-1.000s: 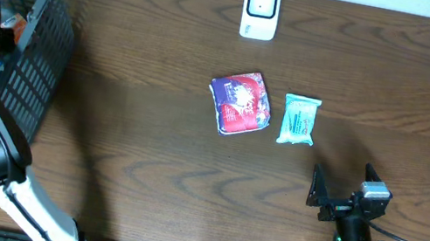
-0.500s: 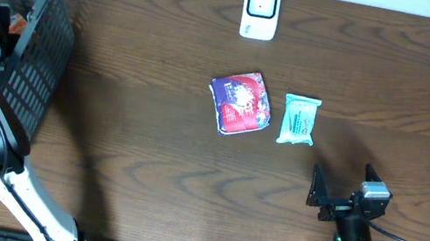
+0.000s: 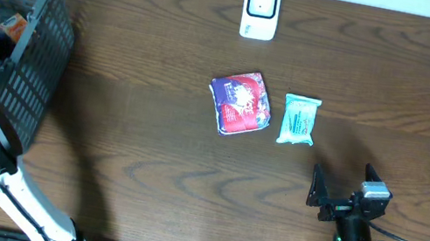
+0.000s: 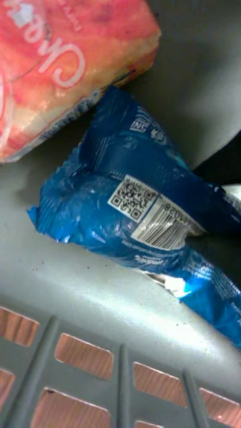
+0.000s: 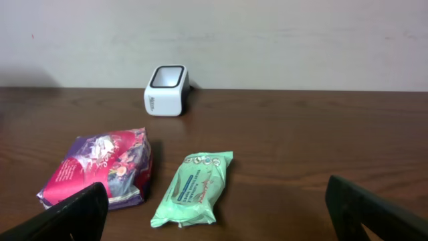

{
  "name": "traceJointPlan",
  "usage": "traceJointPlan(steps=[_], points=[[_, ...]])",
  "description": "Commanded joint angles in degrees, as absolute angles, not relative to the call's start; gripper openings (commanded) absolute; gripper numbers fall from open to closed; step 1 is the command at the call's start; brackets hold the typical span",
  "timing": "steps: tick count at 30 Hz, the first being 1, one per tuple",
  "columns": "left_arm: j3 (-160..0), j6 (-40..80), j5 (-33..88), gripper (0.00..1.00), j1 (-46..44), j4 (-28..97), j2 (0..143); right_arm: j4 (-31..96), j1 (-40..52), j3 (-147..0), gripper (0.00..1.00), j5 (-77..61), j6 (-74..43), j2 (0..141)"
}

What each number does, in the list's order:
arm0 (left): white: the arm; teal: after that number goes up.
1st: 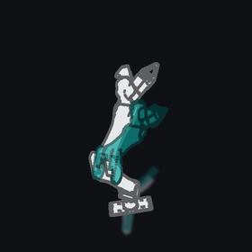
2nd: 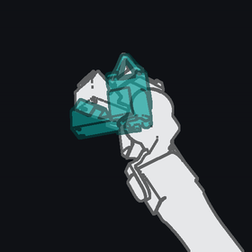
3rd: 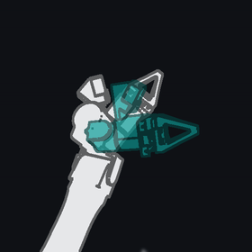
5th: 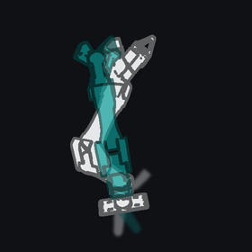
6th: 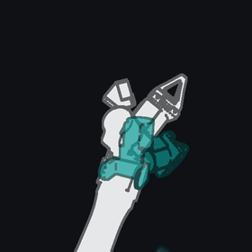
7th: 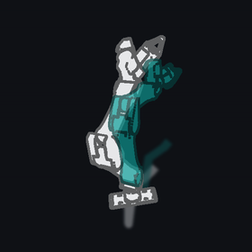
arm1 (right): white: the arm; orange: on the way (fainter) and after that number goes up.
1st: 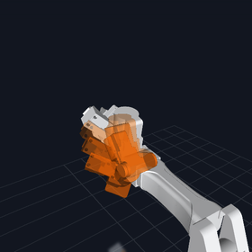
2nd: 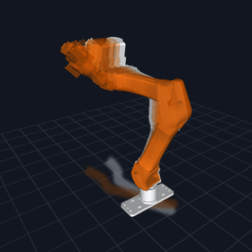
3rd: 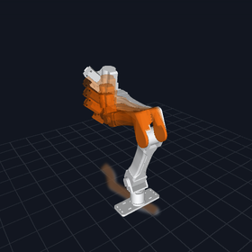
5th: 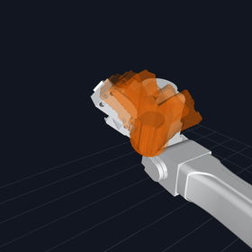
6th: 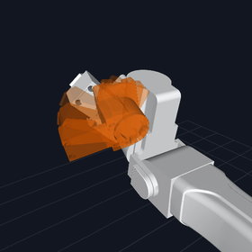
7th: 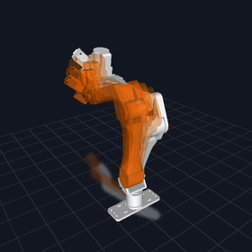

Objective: Scan the item barcode
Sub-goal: 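Reach the left gripper into the basket and grasp the blue Oreo pack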

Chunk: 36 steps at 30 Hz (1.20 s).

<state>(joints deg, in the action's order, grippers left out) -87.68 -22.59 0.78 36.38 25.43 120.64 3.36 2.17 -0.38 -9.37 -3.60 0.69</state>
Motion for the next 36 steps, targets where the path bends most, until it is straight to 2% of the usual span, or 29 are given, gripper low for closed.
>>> traceJointPlan(steps=[1,8,12,21,28,36], points=[[-86.6,-22.2,4.5,0.07,36.6,26.9,121.5,3.6,2.5,-0.3,0.99,-9.3,-3.1,0.4],[-86.7,-19.2,4.5,0.07,36.6,28.4,118.2,3.6,2.5,-0.3,0.99,-9.3,-3.1,0.4],[-87.5,-11.2,4.6,0.07,36.6,28.1,110.3,3.6,2.5,-0.3,0.99,-9.3,-3.1,0.4],[-87.5,-3.2,4.8,0.07,36.6,27.6,91.1,3.6,2.5,-0.3,0.99,-9.3,-3.1,0.4],[-87.5,3.3,12.8,0.07,36.6,27.7,81.2,3.6,2.5,-0.3,0.99,-9.3,-3.1,0.4],[-87.5,24.4,22.4,0.08,35.9,26.2,71.6,3.6,2.5,-0.3,0.99,-9.3,-3.1,0.4]])
